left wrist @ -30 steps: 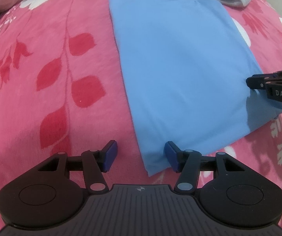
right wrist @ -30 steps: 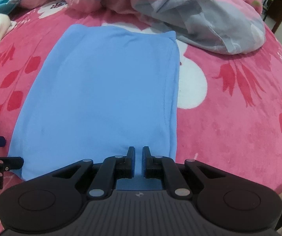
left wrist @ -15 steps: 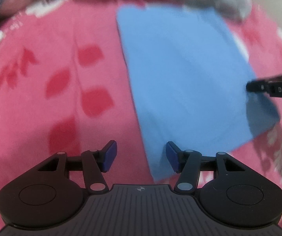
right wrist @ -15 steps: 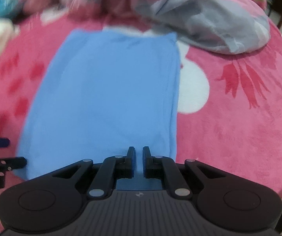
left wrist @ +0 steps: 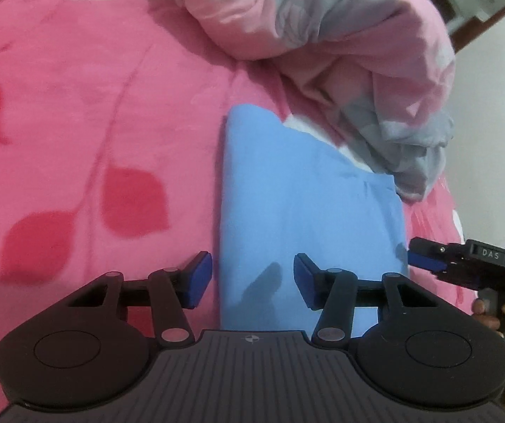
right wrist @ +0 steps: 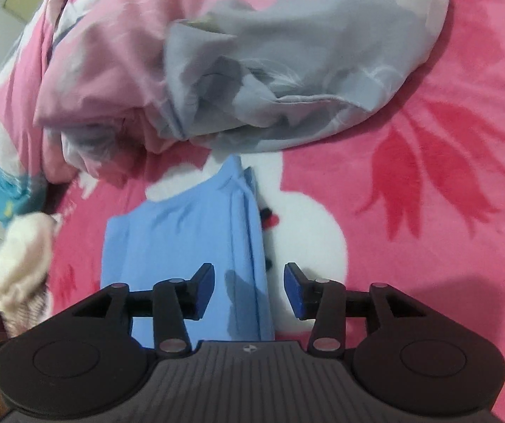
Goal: Fold clothes
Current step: 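Close both grippers on the end of the folded shirt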
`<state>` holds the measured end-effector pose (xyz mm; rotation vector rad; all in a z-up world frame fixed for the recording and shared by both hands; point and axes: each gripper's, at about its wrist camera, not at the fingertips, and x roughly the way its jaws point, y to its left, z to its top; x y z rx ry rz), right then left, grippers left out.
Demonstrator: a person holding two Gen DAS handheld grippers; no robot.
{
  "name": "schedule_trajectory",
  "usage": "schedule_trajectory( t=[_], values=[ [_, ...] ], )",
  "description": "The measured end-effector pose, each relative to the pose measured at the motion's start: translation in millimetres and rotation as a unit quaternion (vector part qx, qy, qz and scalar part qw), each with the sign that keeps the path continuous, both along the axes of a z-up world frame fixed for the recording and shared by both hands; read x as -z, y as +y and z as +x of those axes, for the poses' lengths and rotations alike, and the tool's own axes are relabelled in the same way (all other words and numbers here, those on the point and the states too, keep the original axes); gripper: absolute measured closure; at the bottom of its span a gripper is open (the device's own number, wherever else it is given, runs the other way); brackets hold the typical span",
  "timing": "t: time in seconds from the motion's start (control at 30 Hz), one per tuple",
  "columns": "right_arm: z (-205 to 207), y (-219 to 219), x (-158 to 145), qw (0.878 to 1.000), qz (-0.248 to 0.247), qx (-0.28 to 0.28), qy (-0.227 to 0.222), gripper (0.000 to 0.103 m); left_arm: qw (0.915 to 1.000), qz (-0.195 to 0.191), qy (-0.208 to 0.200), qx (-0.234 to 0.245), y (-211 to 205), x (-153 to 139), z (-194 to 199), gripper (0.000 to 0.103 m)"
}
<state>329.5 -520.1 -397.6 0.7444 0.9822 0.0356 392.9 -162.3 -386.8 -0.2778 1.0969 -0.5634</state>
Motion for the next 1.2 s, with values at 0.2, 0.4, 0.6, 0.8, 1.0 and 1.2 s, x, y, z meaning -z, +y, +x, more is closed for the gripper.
schedule_trajectory(
  t=[0.2, 0.4, 0.6, 0.8, 1.0, 1.2],
  values=[
    [30, -13, 18, 0.997, 0.064, -0.021, -0.026, 0.051, 0.9989, -0.045, 0.0, 0.006, -11, 15, 33, 0.054],
    [61, -22, 37, 0.99, 0.125, -0.045, -0.052, 0.051, 0.9974, -0.07, -0.015, 0.009, -21, 25, 54, 0.061],
    [86, -15, 41, 0.985, 0.132, -0.076, -0.079, 0.058, 0.9964, -0.07, -0.047, 0.009, -29, 27, 60, 0.079],
    [94, 0, 25, 0.984, 0.099, -0.11, -0.098, 0.086, 0.9949, -0.044, -0.09, 0.008, -38, 14, 46, 0.097],
    [77, 10, -7, 0.983, 0.054, -0.119, -0.126, 0.093, 0.9911, -0.029, -0.13, -0.001, -44, -6, 28, 0.099],
    [43, 17, -56, 0.974, 0.051, -0.123, -0.185, 0.093, 0.9818, -0.032, -0.187, -0.004, -43, -49, -9, 0.099]
  ],
)
